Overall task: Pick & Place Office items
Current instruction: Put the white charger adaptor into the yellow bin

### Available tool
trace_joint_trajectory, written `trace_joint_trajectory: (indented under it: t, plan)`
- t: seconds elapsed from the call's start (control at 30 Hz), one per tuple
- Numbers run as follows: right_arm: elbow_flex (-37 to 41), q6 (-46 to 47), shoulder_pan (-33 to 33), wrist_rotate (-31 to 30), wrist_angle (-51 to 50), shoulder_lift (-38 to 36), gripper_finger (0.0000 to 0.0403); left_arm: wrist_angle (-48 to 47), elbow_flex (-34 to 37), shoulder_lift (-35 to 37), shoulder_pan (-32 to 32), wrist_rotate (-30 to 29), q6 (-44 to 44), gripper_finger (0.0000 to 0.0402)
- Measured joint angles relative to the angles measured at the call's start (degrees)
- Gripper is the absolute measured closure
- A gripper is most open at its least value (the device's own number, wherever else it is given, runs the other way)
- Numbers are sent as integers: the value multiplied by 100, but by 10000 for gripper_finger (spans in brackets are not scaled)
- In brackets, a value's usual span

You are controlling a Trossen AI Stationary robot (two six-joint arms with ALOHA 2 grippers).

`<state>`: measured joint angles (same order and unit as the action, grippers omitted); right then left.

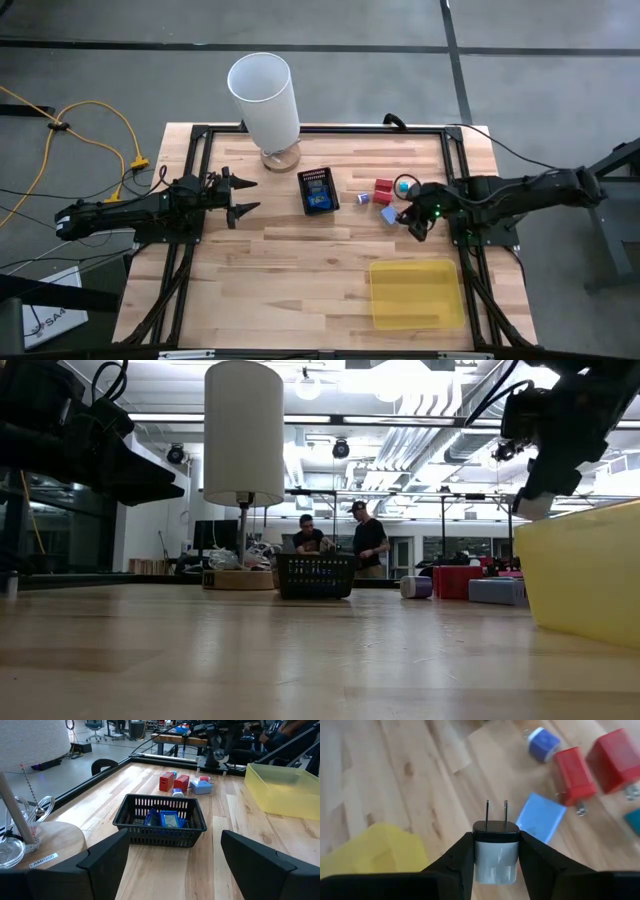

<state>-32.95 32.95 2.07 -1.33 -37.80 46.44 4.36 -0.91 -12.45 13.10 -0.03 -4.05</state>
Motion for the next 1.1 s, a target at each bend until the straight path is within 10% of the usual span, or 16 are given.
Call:
trace_joint_trajectory:
  t: [1.1]
  plan:
    - [-4,282,3194,-171,806,362,286,-2,0,1,0,0,0,94]
